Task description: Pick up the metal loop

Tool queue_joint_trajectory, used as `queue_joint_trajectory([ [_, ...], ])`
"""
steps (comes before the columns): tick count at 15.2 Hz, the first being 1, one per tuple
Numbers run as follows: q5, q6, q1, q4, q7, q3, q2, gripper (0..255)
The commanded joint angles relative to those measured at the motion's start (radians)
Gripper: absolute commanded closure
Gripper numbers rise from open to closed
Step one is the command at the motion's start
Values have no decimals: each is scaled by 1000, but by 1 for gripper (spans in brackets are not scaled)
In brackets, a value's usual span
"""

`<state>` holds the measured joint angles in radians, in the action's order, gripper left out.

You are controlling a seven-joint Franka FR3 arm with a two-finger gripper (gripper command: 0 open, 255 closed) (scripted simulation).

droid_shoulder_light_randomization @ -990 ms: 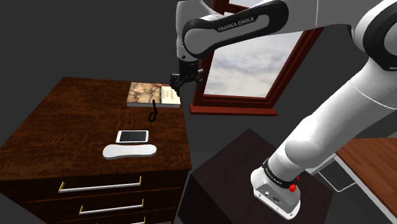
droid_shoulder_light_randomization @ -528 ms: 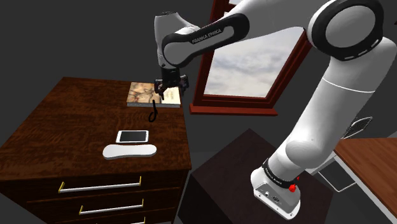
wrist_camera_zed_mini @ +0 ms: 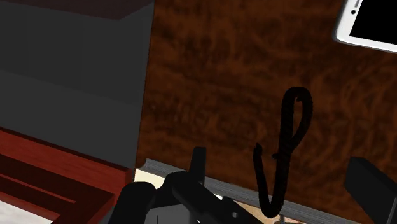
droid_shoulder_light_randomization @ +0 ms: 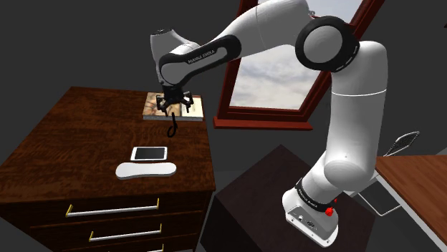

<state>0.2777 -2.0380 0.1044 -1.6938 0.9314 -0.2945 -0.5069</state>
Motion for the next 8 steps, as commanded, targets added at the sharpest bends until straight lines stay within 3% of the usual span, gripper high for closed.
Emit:
queue_joint_trajectory([
  [1,19,7,21,80,23,13,-77,0],
  [8,38,-58,28,66,39,25,-129,0],
])
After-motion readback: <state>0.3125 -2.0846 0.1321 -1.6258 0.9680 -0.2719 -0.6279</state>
